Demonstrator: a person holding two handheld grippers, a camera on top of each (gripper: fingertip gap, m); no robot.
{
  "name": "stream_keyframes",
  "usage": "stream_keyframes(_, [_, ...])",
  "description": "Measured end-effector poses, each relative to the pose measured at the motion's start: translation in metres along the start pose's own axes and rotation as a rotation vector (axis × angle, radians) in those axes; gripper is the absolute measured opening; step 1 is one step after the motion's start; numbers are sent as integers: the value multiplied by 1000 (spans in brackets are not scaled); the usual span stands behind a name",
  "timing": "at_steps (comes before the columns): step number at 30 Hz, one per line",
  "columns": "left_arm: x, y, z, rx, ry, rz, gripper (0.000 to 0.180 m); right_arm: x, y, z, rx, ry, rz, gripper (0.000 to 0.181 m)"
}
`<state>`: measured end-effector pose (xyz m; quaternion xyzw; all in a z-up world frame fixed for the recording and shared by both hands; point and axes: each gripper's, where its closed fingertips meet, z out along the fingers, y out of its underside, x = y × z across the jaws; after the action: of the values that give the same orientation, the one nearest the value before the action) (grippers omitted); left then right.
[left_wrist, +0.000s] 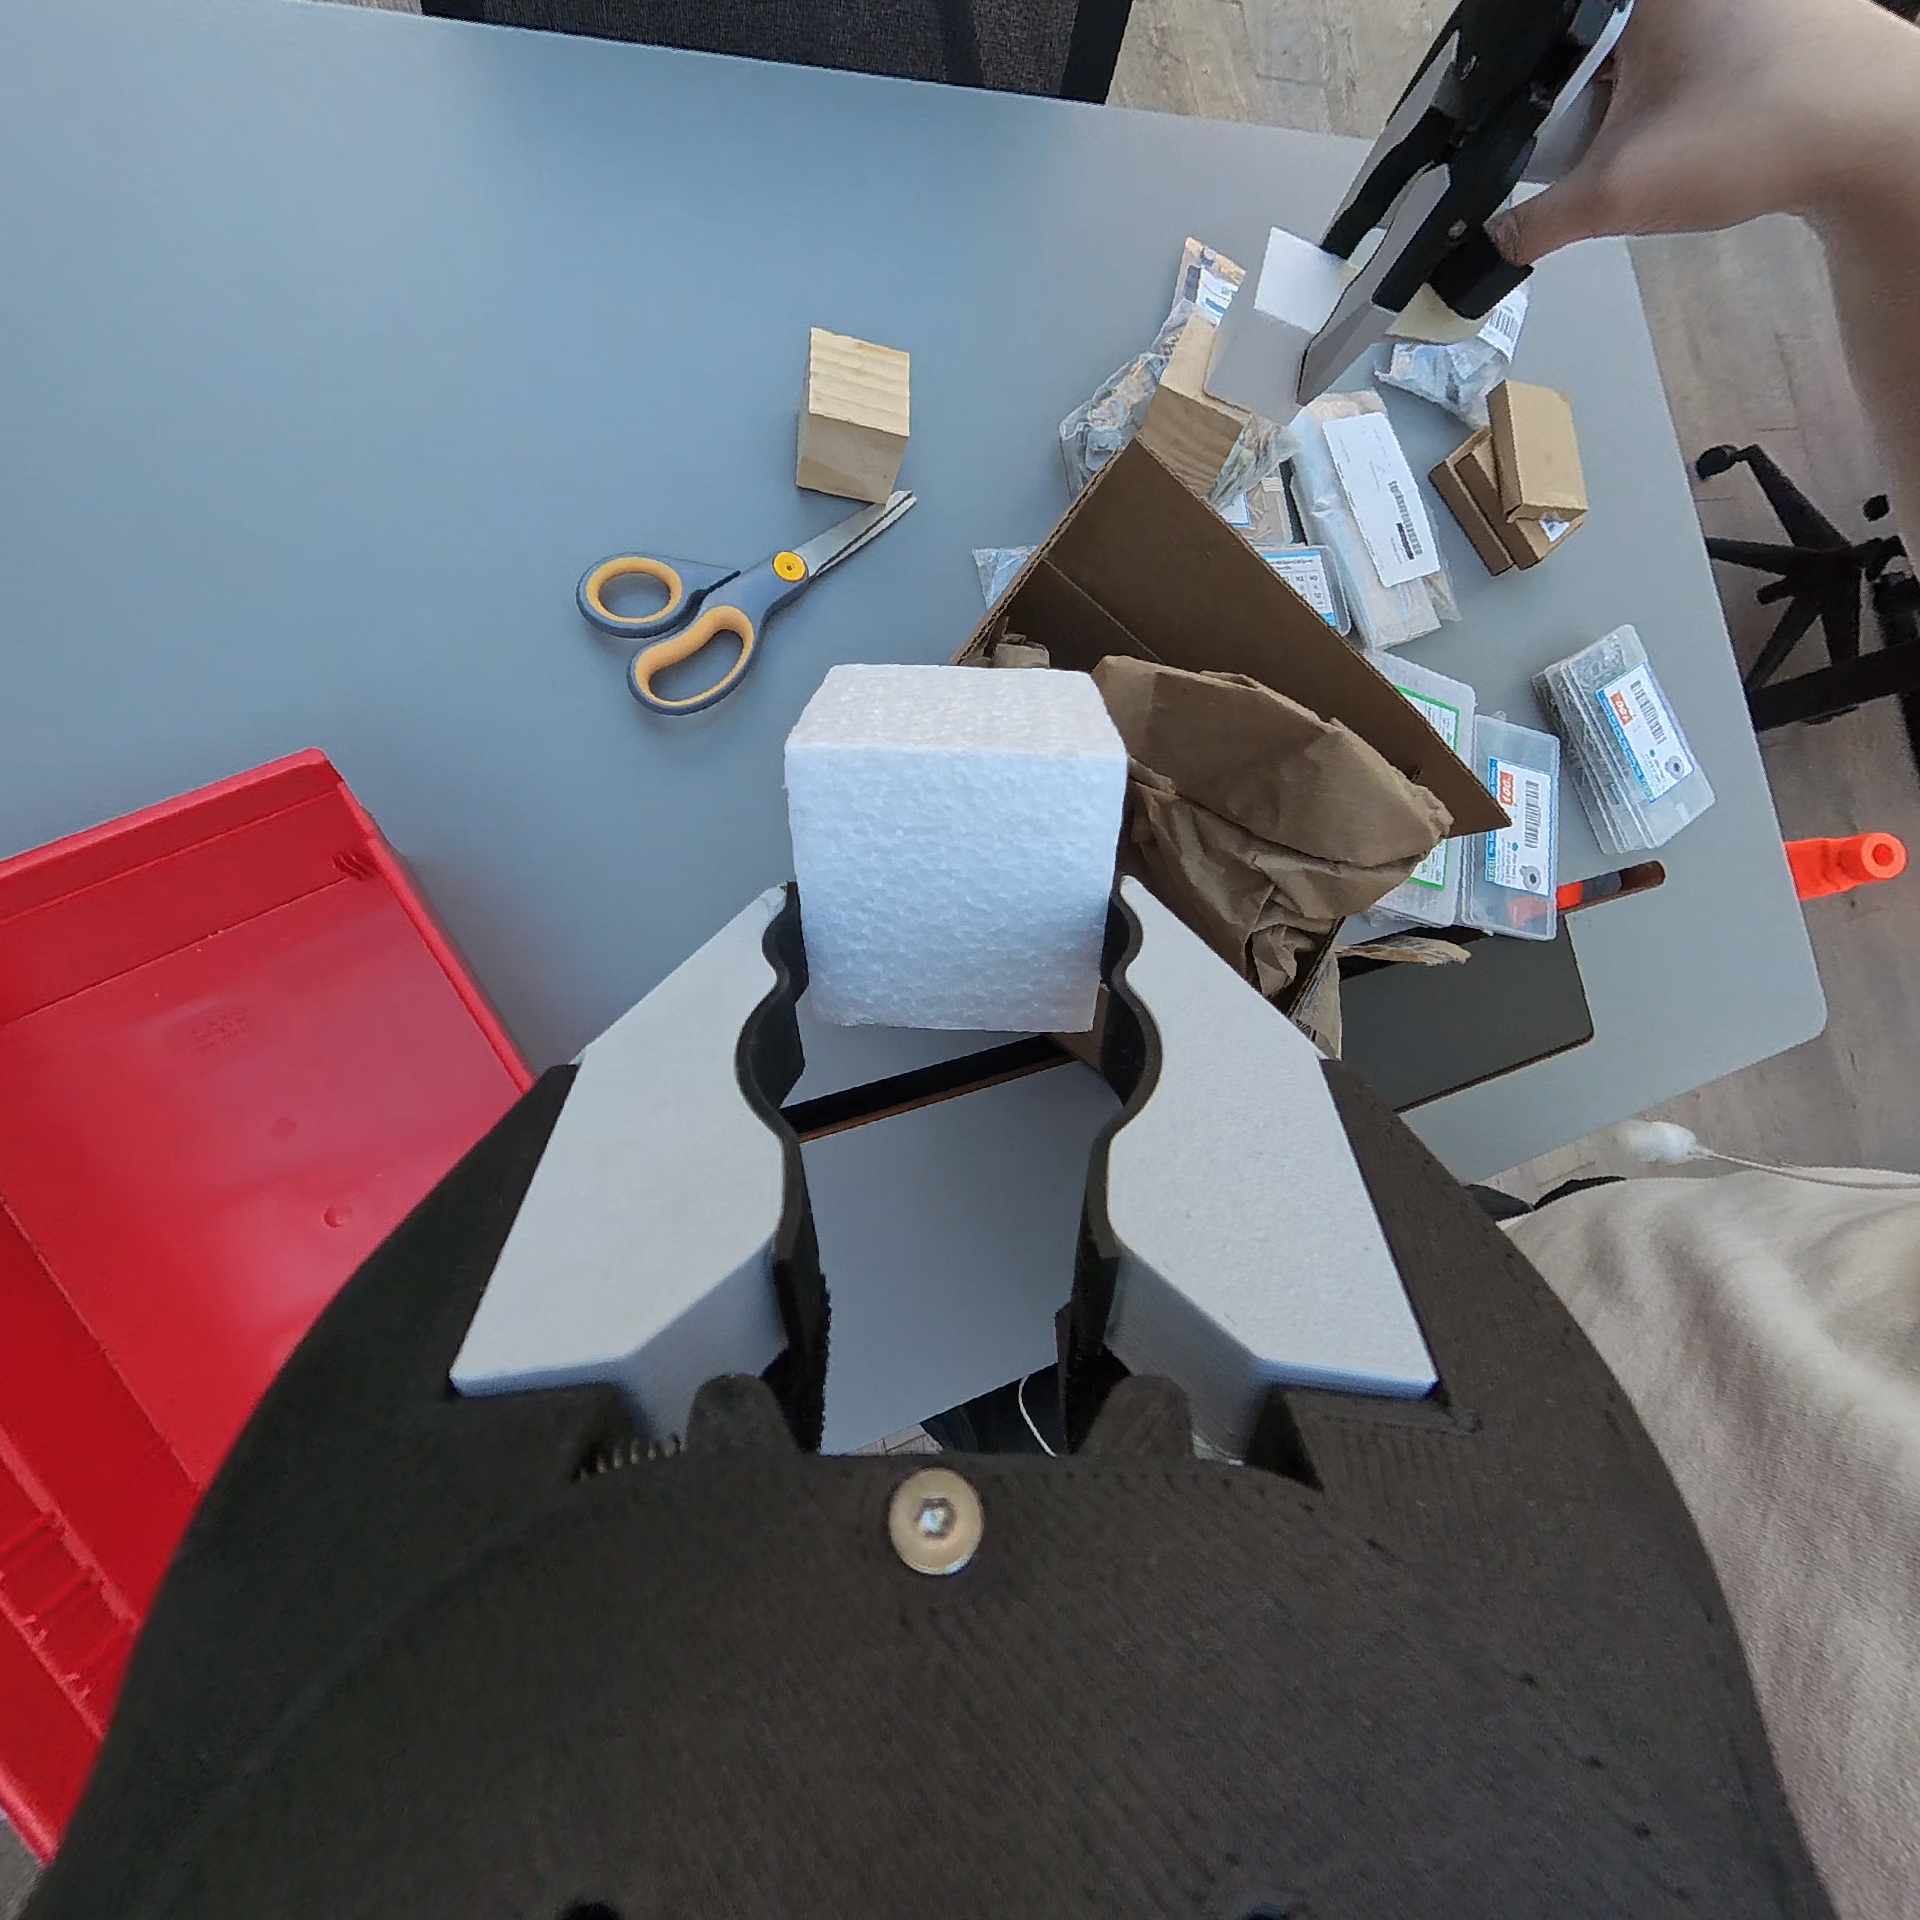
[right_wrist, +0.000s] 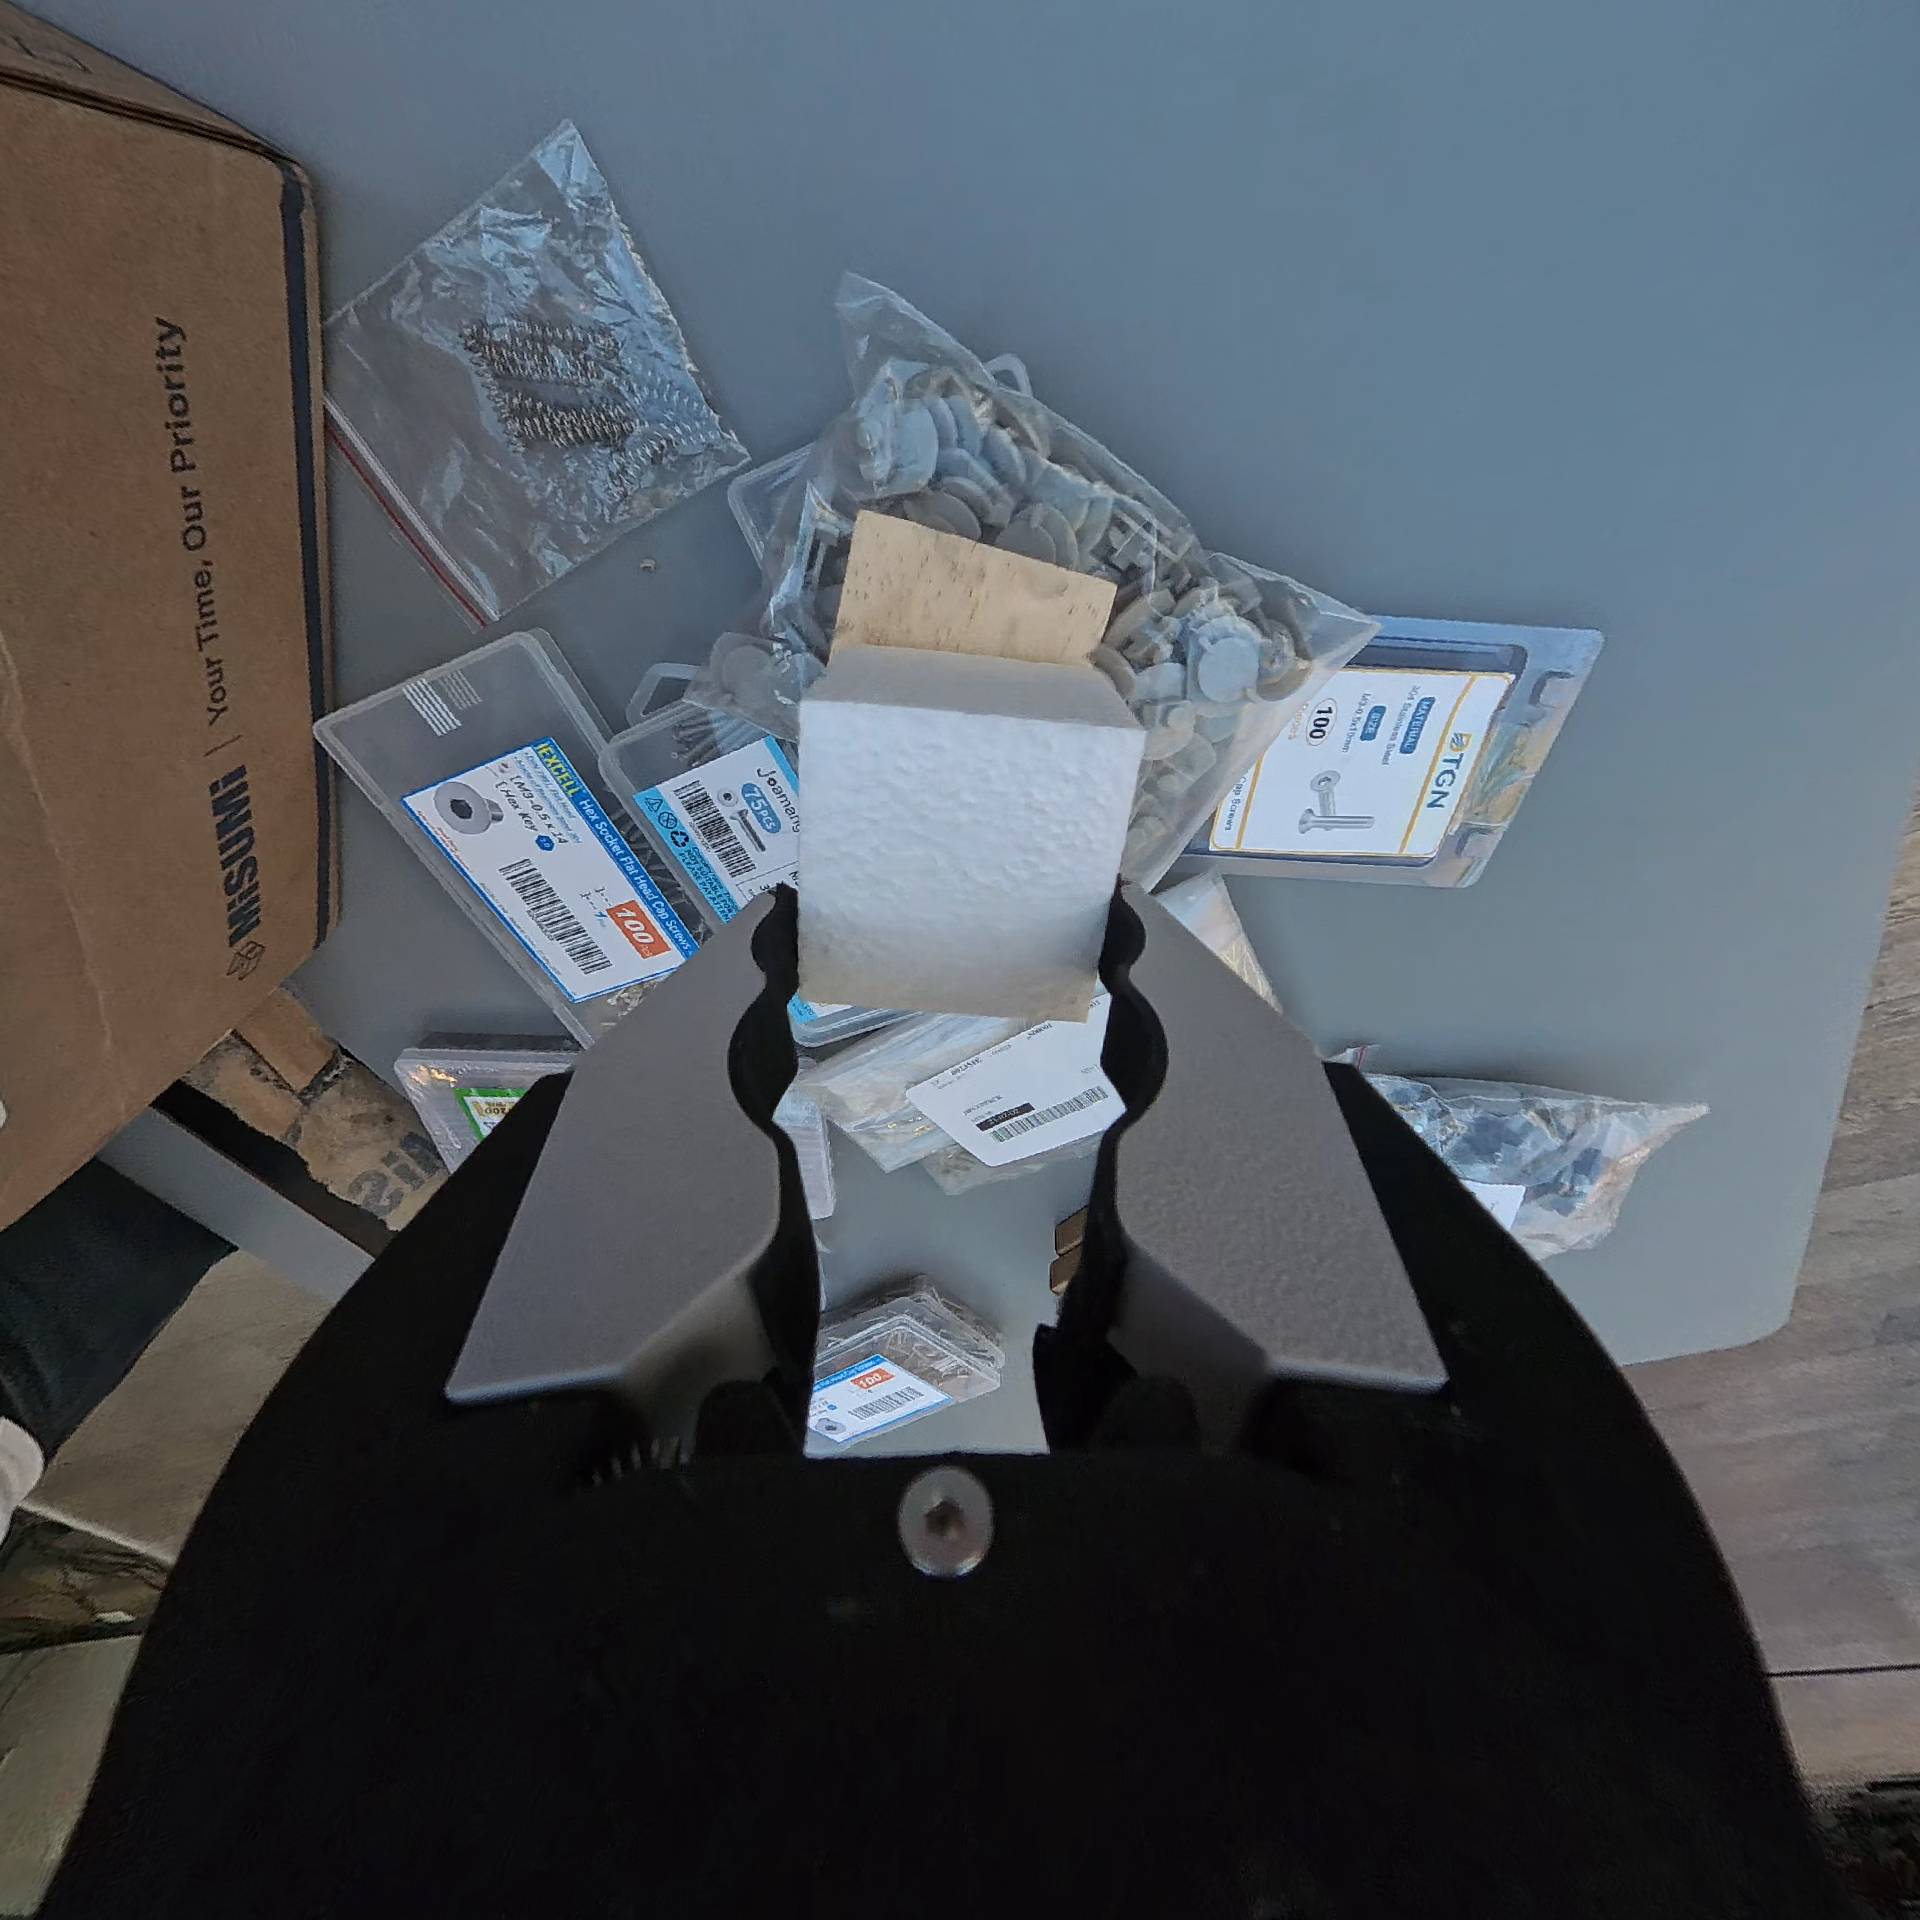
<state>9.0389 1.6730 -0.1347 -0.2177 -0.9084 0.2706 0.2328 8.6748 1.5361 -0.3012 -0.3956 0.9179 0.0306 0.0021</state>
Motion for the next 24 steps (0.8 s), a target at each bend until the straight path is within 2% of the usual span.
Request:
stream_keyframes(12, [1, 0, -4, -1, -12, 9, 56, 5, -4, -17, 46, 71, -18, 83])
stream_keyframes(15, [-3, 0, -7, 6, -25, 5, 56, -11, -59, -65, 311, 92, -55, 79])
stream_keyframes(17, [-6, 0, -10, 15, -35, -4, 56, -45, -119, -90, 527, -43, -45, 77])
stream_keyframes(18, [-7, 0, -11, 19, -40, -8, 56, -56, -146, -88, 575, -75, -51, 77])
stream_keyframes(21, [-7, -2, -14, 34, -36, -21, 56, -53, -197, -22, 448, -36, -87, 87])
stream_keyframes(24, [-7, 1, -19, 37, -53, -14, 56, -53, -217, 41, 332, -42, -102, 88])
